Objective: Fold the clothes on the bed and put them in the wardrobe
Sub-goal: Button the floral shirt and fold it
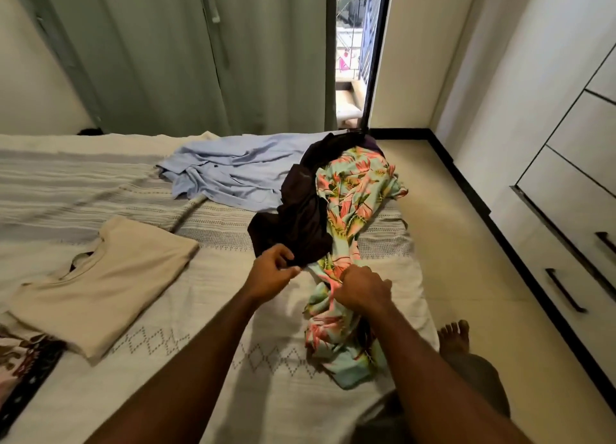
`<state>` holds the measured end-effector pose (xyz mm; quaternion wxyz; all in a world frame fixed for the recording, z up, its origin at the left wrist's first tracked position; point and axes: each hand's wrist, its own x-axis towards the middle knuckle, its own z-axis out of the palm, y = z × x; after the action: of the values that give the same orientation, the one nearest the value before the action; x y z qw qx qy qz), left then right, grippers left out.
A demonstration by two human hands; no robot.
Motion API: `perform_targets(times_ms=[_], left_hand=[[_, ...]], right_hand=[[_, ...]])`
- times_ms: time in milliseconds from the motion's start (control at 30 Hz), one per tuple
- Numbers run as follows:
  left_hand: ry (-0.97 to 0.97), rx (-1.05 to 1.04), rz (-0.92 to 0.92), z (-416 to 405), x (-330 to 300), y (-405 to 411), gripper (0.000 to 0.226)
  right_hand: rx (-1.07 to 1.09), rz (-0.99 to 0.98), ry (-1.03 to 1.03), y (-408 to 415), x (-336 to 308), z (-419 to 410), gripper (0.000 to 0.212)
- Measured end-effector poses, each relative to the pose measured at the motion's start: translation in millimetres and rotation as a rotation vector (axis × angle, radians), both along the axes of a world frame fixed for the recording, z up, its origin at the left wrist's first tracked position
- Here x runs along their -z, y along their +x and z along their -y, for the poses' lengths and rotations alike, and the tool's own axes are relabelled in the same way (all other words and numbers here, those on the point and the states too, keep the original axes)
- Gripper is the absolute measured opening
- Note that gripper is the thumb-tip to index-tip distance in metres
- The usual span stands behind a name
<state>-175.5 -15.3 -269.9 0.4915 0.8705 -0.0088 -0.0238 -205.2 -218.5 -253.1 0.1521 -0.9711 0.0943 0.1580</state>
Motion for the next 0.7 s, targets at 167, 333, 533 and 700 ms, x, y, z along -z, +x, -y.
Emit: perform_targets(times_ms=[167,333,533,700], left_hand=[[0.423,0.201,0.052,24,6,23,0.061],[0.78,0.381,-0.042,50,5,28,0.07],[0.932,0.305,0.024,36,7,44,0.047],[1.113,0.13,0.198,-21,-29,87,0.023]], right_hand=[[0.002,0.386,-0.097,-5,-9,17,0.035],[-0.187,0.176,0.212,-1,-3,-2,0.035],[-0.118,0.131,-0.096,8,5,-15,0.035],[0.166,0.5,0.401,61,-50,10,0.012]])
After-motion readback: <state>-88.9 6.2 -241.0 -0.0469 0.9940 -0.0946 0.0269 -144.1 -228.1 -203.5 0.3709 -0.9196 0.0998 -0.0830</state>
